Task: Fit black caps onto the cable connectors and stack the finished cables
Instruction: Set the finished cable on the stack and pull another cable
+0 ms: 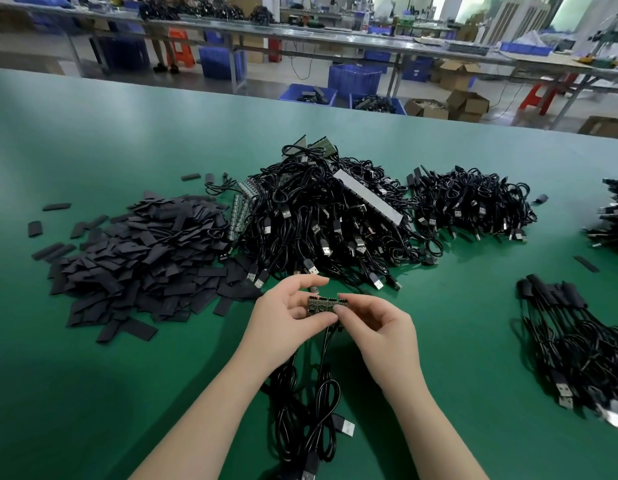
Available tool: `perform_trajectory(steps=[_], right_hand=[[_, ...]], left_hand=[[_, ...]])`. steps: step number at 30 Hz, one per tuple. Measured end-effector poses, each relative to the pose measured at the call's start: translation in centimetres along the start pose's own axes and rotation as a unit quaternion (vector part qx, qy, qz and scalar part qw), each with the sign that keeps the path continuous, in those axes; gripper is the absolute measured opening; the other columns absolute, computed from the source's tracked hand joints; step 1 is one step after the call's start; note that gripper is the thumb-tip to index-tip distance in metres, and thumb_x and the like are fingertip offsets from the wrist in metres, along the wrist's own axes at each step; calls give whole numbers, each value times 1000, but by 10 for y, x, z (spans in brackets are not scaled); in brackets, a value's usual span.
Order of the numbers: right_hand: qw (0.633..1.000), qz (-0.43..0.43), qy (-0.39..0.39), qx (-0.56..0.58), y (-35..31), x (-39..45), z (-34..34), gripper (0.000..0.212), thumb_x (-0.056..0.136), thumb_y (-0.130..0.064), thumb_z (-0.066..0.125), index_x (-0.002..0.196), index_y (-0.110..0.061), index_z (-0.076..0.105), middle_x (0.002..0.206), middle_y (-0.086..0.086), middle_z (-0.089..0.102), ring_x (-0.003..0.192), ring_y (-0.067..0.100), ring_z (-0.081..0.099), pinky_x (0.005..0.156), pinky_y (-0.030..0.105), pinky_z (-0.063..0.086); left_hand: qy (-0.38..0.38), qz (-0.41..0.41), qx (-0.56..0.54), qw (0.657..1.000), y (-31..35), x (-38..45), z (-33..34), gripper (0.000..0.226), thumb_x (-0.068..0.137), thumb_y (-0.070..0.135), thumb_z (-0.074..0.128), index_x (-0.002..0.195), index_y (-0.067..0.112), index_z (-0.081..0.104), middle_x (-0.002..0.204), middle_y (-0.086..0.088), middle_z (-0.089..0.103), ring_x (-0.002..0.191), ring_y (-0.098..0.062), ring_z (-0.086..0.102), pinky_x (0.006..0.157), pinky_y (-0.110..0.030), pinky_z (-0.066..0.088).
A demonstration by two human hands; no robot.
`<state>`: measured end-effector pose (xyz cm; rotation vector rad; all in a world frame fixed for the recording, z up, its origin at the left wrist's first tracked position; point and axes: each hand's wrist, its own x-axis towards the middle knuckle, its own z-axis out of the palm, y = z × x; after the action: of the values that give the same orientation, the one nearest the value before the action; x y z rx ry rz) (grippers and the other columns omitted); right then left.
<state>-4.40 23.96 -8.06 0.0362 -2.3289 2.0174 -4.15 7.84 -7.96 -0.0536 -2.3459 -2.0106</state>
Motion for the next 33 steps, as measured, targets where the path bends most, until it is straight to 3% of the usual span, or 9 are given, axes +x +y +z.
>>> perform_trajectory(steps=[4, 9, 15, 19, 25, 33], right_hand=[[1000, 15, 3, -8, -1, 0, -1, 15, 83, -17, 79, 91, -30, 77, 80, -9, 76, 76, 3, 69, 68, 11, 50], [1000, 6, 1, -25, -1, -1, 0, 11, 83, -18, 79, 80, -29, 77, 78, -14, 75, 75, 1, 69, 67, 9, 48], [995, -49, 56, -68, 3, -4, 7, 15, 83, -14, 78, 77, -27, 75, 74, -15, 72, 69, 1, 66, 64, 8, 47], [996, -39, 67, -50, 4, -4, 8, 14, 84, -14, 78, 77, -26, 75, 74, -14, 72, 70, 1, 66, 64, 9, 47], [995, -28, 80, -44, 6, -5, 11, 13, 84, -15, 78, 77, -25, 75, 72, -16, 72, 68, -1, 65, 63, 8, 45], [997, -17, 59, -41, 9, -4, 10, 11, 87, -16, 74, 84, -26, 75, 79, -16, 73, 74, 1, 67, 68, 9, 48]], left_hand=[[1, 0, -5, 1000, -1, -1, 2, 47, 81, 10, 78, 112, 40, 60, 93, 6, 75, 85, -12, 72, 79, -18, 54], [10, 5, -3, 1000, 0, -1, 3, 47, 81, 7, 77, 112, 39, 60, 92, 4, 75, 85, -12, 72, 81, -21, 55], [69, 23, 21, 997, 2, -6, 13, 44, 80, 6, 75, 92, 42, 52, 81, 10, 74, 71, -11, 71, 70, -22, 56], [100, 33, 16, 994, 5, -9, 18, 49, 79, 3, 75, 89, 44, 50, 77, 12, 74, 63, -7, 69, 59, -15, 51], [127, 36, 28, 991, 5, -11, 23, 49, 77, 4, 76, 87, 44, 48, 74, 14, 73, 66, -5, 70, 61, -16, 53], [110, 17, 20, 994, 5, -9, 19, 48, 77, 9, 78, 83, 44, 46, 76, 13, 74, 65, -6, 69, 60, -13, 51]])
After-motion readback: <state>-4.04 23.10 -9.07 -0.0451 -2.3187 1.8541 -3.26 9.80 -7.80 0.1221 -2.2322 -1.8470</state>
